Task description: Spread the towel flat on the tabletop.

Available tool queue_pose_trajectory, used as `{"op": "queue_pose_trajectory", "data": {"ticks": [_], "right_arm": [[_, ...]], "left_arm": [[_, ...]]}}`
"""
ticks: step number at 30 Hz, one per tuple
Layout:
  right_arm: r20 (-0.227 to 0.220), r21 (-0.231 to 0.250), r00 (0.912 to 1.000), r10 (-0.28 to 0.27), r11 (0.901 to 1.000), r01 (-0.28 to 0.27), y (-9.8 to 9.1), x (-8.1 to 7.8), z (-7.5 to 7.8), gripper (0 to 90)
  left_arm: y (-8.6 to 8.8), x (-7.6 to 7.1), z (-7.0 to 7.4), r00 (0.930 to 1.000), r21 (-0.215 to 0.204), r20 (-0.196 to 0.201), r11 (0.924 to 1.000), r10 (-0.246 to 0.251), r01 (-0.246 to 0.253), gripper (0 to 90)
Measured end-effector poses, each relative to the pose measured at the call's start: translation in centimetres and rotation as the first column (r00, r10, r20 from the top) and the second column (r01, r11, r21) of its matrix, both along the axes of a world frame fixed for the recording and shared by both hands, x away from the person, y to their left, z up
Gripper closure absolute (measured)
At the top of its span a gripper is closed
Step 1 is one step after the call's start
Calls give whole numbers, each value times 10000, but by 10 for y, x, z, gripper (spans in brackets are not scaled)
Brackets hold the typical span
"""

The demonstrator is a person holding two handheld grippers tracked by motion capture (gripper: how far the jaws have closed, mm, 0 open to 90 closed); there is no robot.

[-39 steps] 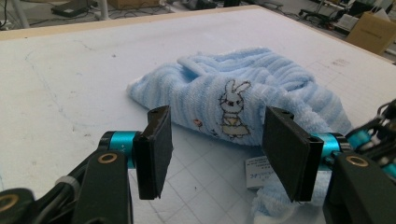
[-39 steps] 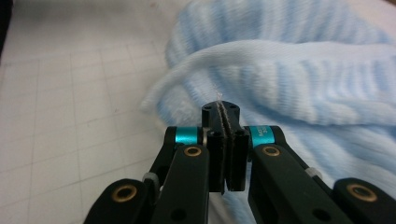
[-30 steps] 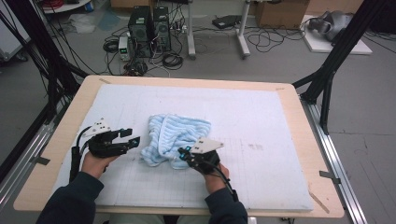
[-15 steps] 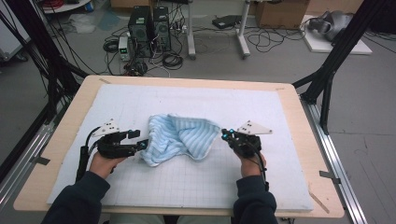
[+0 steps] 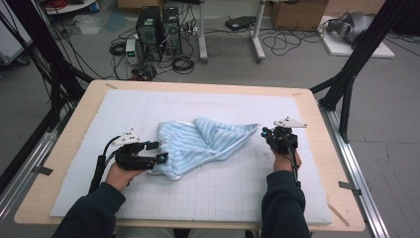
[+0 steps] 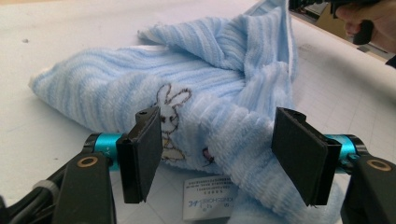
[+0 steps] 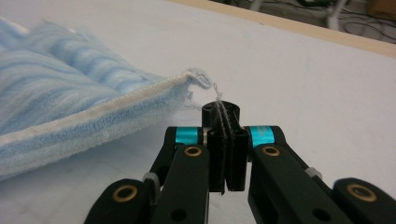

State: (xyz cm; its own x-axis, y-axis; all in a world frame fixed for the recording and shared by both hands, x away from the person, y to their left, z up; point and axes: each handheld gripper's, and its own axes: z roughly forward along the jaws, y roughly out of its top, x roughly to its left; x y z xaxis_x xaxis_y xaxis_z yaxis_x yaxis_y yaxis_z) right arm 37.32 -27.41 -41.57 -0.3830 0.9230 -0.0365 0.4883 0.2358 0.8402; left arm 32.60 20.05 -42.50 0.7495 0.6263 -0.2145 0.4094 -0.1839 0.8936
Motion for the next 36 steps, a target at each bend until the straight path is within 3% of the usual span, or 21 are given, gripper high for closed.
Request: {"op": "queue_pose_trajectory", "data": {"ticks": [2, 4, 7, 9, 12, 13, 14, 15, 18, 21, 24, 26, 27, 28, 31, 36], "right_arm": [[-18, -146, 9986, -532, 9985, 532, -5, 2, -2, 897], [-253, 80, 9962, -838, 9964, 840, -10, 4, -6, 892], [-365, 581, 9953, -901, 9940, 921, -12, 3, -8, 694], [-315, 649, 9954, -900, 9936, 919, -8, -2, -6, 563], [-353, 976, 9984, -451, 9940, 483, 6, -10, -3, 424], [-354, 1103, 9992, -166, 9937, 204, 13, -14, -2, 414], [-296, 1066, 9986, 442, 9935, -408, 31, -22, -1, 358], [-296, 1066, 9986, 442, 9935, -408, 31, -22, -1, 358], [-444, 1292, 9829, 1788, 9766, -1718, 65, -31, -6, 332], [-920, 1258, 9502, 2979, 9500, -2857, 96, -36, -16, 373], [-1841, 876, 9066, 3797, 9250, -3696, 114, -37, -30, 560], [-1774, 519, 9089, 3773, 9259, -3743, 114, -39, -33, 701], [-1923, 782, 9041, 3816, 9243, -3735, 110, -39, -32, 791], [-1888, 702, 9028, 3864, 9223, -3800, 106, -39, -31, 814], [-1716, 286, 9056, 3880, 9208, -3891, 95, -45, -28, 834], [-1270, 307, 9147, 3837, 9232, -3830, 64, -57, -25, 830]], "left_arm": [[2, -1, 3, 10000, -50, 56, 10000, 36, -36, 342], [4, -1, 4, 9999, -78, 105, 9999, 104, -103, 346], [4, 0, 3, 9999, -1, 83, 9999, 139, -139, 348], [3, 1, 1, 9999, 89, -11, 9999, 123, -123, 348], [-1, 2, -2, 9999, 63, -55, 9999, 148, -148, 353], [-1, 2, -2, 9999, 63, -8, 9999, 140, -140, 356], [-2, 2, -2, 9998, 11, 10, 9998, 174, -174, 361], [-2, 1, -1, 9998, -13, 16, 9998, 179, -179, 361], [0, 2, 0, 9997, -44, 57, 9997, 235, -235, 365], [2, 2, 1, 9997, -23, 44, 9997, 259, -258, 365], [4, 1, 2, 9995, -6, 74, 9996, 294, -294, 365], [6, 1, 3, 9995, 1, 66, 9995, 316, -316, 366], [7, 2, 3, 9995, 7, 70, 9995, 321, -321, 366], [7, 2, 3, 9994, 5, 59, 9994, 336, -336, 366], [8, 2, 3, 9994, -28, 64, 9994, 331, -331, 366], [7, 2, 2, 9992, -36, 79, 9992, 389, -388, 369]]}}
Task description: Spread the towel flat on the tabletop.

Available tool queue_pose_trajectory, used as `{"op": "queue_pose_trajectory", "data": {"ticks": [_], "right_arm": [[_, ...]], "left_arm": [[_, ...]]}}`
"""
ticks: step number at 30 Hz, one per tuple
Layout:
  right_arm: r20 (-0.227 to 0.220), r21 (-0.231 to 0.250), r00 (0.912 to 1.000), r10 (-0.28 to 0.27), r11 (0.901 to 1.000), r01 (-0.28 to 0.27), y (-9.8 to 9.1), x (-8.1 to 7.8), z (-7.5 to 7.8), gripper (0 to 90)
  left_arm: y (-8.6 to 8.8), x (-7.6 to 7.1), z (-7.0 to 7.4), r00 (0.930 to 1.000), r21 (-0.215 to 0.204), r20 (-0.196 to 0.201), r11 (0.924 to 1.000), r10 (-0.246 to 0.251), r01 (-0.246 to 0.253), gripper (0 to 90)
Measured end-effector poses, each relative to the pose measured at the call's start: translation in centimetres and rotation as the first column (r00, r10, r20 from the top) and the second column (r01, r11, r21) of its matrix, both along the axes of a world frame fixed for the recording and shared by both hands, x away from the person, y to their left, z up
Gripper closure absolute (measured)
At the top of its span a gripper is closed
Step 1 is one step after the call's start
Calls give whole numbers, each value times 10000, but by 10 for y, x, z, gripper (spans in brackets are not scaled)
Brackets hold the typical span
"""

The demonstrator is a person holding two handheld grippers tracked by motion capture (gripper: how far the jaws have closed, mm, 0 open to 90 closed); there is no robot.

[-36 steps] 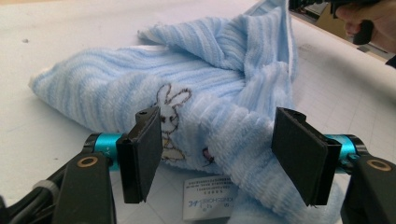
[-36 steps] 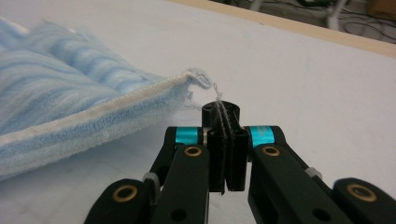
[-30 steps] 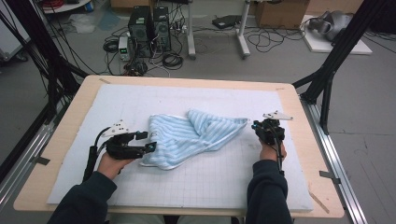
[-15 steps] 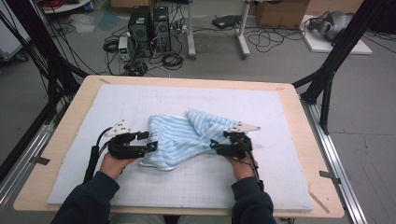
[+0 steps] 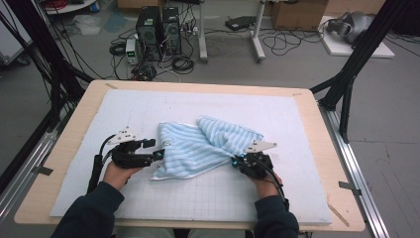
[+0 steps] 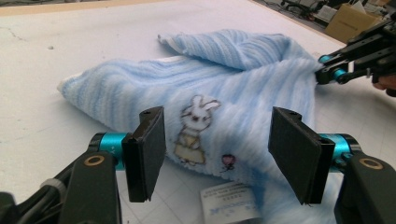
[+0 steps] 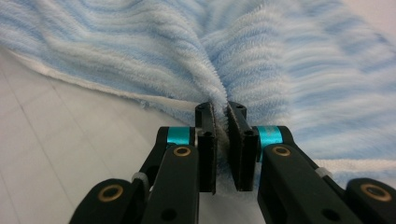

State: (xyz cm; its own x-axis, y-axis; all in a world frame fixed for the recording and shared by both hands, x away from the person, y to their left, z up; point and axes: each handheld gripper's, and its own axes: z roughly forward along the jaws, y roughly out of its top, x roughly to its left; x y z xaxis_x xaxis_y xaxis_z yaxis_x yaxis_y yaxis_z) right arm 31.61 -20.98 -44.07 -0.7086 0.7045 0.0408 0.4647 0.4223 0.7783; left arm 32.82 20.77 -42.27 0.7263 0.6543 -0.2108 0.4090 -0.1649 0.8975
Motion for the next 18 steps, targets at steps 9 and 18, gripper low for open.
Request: {"op": "queue_pose_trajectory", "data": {"ticks": [9, 18], "right_arm": [[368, -109, 9907, -1310, 9913, 1315, -64, -3, 4, 824], [788, -720, 9283, -3634, 9267, 3689, -101, 20, 2, 815]], "left_arm": [[3, 2, 2, 9997, -23, 99, 9998, 207, -207, 369], [3, 1, 2, 9999, 128, 125, 9999, 103, -105, 369]]}}
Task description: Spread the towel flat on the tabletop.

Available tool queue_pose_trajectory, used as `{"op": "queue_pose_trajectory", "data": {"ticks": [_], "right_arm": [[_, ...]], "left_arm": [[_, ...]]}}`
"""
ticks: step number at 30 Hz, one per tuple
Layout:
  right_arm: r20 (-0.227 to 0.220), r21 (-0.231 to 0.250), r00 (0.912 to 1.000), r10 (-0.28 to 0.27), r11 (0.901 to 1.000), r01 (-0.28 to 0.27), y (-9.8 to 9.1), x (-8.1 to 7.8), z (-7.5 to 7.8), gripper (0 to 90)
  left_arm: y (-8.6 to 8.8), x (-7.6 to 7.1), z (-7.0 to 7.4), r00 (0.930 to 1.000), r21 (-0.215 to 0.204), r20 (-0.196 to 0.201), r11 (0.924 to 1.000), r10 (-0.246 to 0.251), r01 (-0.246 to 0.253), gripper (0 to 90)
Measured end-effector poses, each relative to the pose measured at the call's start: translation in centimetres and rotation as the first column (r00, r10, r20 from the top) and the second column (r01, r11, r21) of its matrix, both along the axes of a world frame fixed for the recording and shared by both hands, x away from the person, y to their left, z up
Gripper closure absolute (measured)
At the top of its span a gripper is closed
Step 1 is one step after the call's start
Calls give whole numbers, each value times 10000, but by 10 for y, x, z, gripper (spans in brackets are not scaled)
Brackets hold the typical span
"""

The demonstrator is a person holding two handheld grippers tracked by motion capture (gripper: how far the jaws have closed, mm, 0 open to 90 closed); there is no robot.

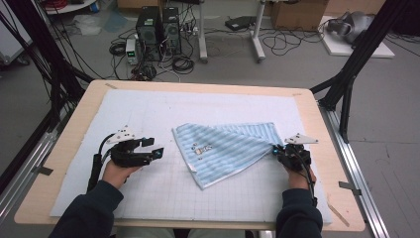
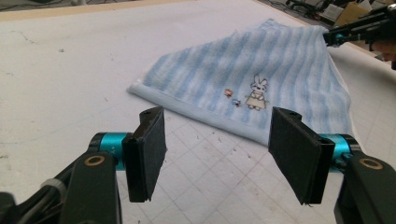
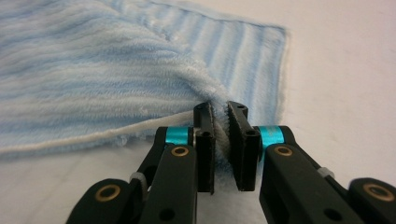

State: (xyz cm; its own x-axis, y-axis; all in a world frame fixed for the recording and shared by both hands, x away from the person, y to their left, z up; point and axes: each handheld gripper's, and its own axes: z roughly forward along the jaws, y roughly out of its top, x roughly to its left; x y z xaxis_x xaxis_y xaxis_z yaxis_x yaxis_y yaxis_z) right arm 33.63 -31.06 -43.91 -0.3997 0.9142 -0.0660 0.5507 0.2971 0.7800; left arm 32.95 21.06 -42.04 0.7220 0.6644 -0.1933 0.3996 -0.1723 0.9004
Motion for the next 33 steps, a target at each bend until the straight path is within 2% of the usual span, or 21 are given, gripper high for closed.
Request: {"op": "queue_pose_trajectory", "data": {"ticks": [2, 4, 5, 6, 8, 10, 11, 12, 15, 17, 20, 25, 30, 33], "right_arm": [[-29, -88, 9992, -393, 9992, 392, -2, 2, -2, 771], [35, 58, 9980, -634, 9980, 634, -1, 0, 0, 668], [250, 392, 9973, -688, 9969, 678, 2, -4, 4, 534], [250, 392, 9973, -688, 9969, 678, 2, -4, 4, 534], [654, 830, 9945, -818, 9936, 762, 7, -12, 8, 435], [868, 1305, 9942, -642, 9901, 525, 15, -18, 11, 384], [1000, 1653, 9946, -276, 9862, 107, 28, -25, 11, 335], [1000, 1653, 9946, -276, 9862, 107, 28, -25, 11, 335], [943, 1863, 9935, 640, 9792, -808, 55, -32, 11, 322], [940, 1794, 9867, 1324, 9726, -1476, 76, -37, 11, 322], [1089, 1756, 9701, 2169, 9564, -2336, 106, -45, 10, 323], [906, 1933, 9490, 3019, 9295, -3141, 142, -58, 5, 343], [524, 1576, 9121, 4066, 8986, -4096, 171, -70, -2, 441], [132, 1467, 8979, 4400, 8874, -4370, 184, -71, -6, 463]], "left_arm": [[1, -1, 1, 10000, -13, -27, 10000, 11, -11, 369], [2, -1, 1, 10000, -3, -12, 10000, -7, 7, 369], [2, -1, 1, 10000, 1, 2, 10000, -21, 21, 369], [3, -2, 1, 10000, 1, -2, 10000, -35, 35, 369], [3, -3, 1, 10000, -48, 28, 10000, -3, 3, 369], [3, -4, 2, 10000, -58, 84, 10000, -37, 38, 369], [4, -5, 2, 9999, -83, 126, 10000, -13, 14, 365], [4, -6, 2, 9999, -102, 164, 9999, 26, -24, 365], [5, -10, 3, 9997, -170, 232, 9998, 111, -107, 352], [7, -13, 3, 9995, -162, 302, 9998, 116, -111, 352], [10, -20, 5, 9993, -88, 340, 9999, 143, -140, 351], [16, -33, 6, 9987, -74, 435, 9996, 278, -275, 353], [20, -39, 3, 9983, -129, 398, 9991, 414, -409, 353], [20, -40, 3, 9983, -148, 429, 9992, 383, -377, 353]]}}
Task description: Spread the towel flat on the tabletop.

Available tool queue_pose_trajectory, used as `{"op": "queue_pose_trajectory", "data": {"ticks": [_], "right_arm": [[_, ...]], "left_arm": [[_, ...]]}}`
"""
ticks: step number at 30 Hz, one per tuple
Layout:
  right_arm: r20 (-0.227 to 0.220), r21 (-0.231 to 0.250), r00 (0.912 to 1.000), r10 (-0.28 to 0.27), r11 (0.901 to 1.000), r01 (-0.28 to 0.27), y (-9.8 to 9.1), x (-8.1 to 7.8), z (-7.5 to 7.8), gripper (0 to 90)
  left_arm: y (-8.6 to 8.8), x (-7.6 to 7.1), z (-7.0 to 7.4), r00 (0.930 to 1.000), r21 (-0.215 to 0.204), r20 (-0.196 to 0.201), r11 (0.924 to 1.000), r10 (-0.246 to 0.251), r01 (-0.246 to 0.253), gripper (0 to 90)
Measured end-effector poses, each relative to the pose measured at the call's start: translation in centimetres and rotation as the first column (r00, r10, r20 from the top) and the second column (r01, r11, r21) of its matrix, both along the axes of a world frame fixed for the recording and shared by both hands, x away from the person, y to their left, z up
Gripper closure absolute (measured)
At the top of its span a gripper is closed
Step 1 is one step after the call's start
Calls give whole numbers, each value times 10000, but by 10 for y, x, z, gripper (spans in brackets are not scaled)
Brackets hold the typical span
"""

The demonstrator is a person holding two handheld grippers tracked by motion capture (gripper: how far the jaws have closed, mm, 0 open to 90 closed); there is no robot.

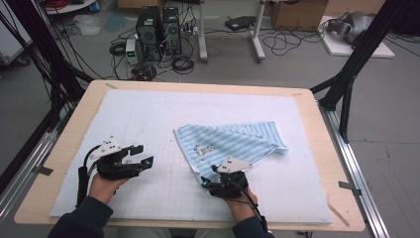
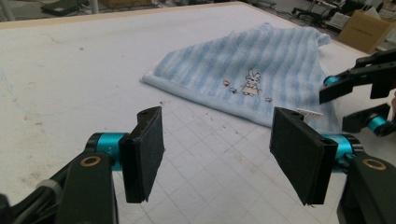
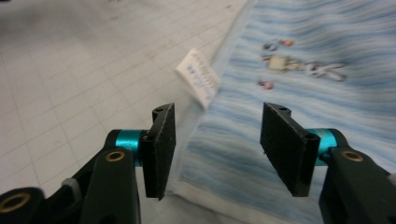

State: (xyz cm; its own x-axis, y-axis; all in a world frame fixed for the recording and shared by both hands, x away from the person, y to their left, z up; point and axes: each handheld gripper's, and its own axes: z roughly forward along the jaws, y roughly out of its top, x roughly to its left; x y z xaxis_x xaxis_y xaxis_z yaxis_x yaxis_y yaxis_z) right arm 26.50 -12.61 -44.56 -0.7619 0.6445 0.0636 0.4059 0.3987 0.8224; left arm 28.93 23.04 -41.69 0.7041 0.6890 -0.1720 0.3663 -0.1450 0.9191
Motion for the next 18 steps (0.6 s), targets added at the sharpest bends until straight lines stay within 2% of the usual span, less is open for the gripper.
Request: {"op": "queue_pose_trajectory", "data": {"ticks": [2, 4, 5, 8, 12, 14, 18], "right_arm": [[-193, -276, 9996, 203, 9994, -208, 8, 1, -4, 482], [-227, -907, 9990, 373, 9951, -392, 15, 2, -6, 520], [-249, -1045, 9989, 386, 9937, -410, 16, 2, -6, 531], [-248, -1121, 9991, 338, 9930, -364, 15, 3, -5, 635], [-52, -1359, 9990, 437, 9897, -440, 12, 1, -4, 837], [-1, -1368, 9985, 555, 9891, -550, 10, -1, -4, 849], [-33, -1094, 9960, 895, 9900, -893, -1, -8, -5, 849]], "left_arm": [[0, 0, 0, 10000, -19, -1, 10000, -7, 7, 354], [0, 1, -1, 10000, -7, -21, 10000, -2, 2, 353], [0, 1, -1, 10000, 2, -34, 10000, 2, -2, 354], [0, 2, -2, 10000, -14, -56, 10000, 27, -27, 354], [-1, 2, -2, 10000, 26, -74, 10000, 20, -19, 355], [-1, 2, -2, 10000, -1, -96, 10000, 3, -3, 356], [0, 2, -1, 10000, -16, -72, 10000, 37, -37, 357]]}}
